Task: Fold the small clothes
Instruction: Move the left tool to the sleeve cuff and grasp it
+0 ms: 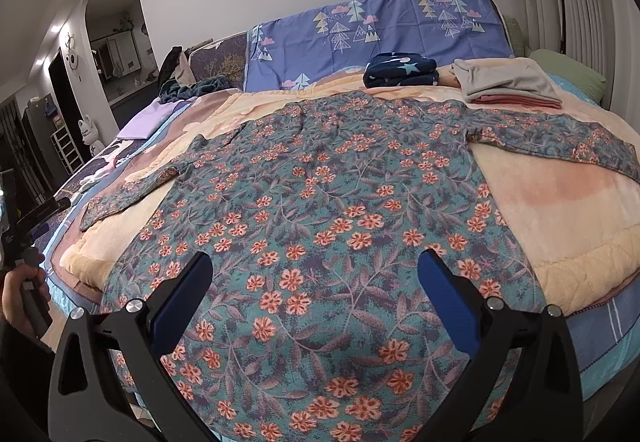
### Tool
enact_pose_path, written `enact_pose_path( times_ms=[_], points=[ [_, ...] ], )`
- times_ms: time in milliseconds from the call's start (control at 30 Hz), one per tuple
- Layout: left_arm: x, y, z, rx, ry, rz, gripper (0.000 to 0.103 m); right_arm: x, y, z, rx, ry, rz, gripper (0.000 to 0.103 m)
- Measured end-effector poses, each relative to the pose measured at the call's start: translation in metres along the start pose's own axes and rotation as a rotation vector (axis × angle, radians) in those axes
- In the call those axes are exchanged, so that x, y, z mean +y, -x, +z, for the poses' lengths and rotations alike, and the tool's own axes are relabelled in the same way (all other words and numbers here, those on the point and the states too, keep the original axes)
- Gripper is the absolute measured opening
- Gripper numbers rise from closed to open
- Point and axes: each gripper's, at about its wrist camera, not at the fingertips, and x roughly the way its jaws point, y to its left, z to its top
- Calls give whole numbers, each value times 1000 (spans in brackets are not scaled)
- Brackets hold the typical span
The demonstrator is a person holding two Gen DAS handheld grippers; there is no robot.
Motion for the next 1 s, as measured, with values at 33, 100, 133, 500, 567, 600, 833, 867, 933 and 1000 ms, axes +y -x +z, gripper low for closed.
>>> enact_pose_path(
  times_ms=[33, 100, 133, 500, 567, 600, 833, 867, 933, 1000],
  points=[
    [6, -4, 3, 11, 34, -11, 96, -1, 1, 0, -2, -1, -1, 102],
    [16, -11, 8, 25, 95, -24, 93, -3, 2, -1, -5, -7, -3, 102],
    [20, -14, 10, 30, 118, -32, 93, -4, 3, -1, -5, -11, -4, 102],
    [65, -63, 25, 106, 333, -98, 69, -9, 2, -3, 6, -25, -9, 102],
    [75, -72, 28, 121, 381, -118, 66, -9, 1, -4, 14, -25, -9, 102],
    [82, -78, 30, 128, 416, -123, 64, -9, 0, -4, 17, -26, -8, 102],
    [110, -110, 30, 192, 562, -166, 55, -12, -6, -4, 25, -36, -13, 102],
    [111, -113, 29, 199, 570, -167, 54, -12, -7, -4, 28, -39, -11, 102],
    [115, -118, 27, 205, 592, -162, 54, -12, -8, -5, 31, -36, -12, 102],
    [117, -127, 26, 221, 605, -151, 54, -11, -8, -6, 33, -29, -14, 102]
  ],
)
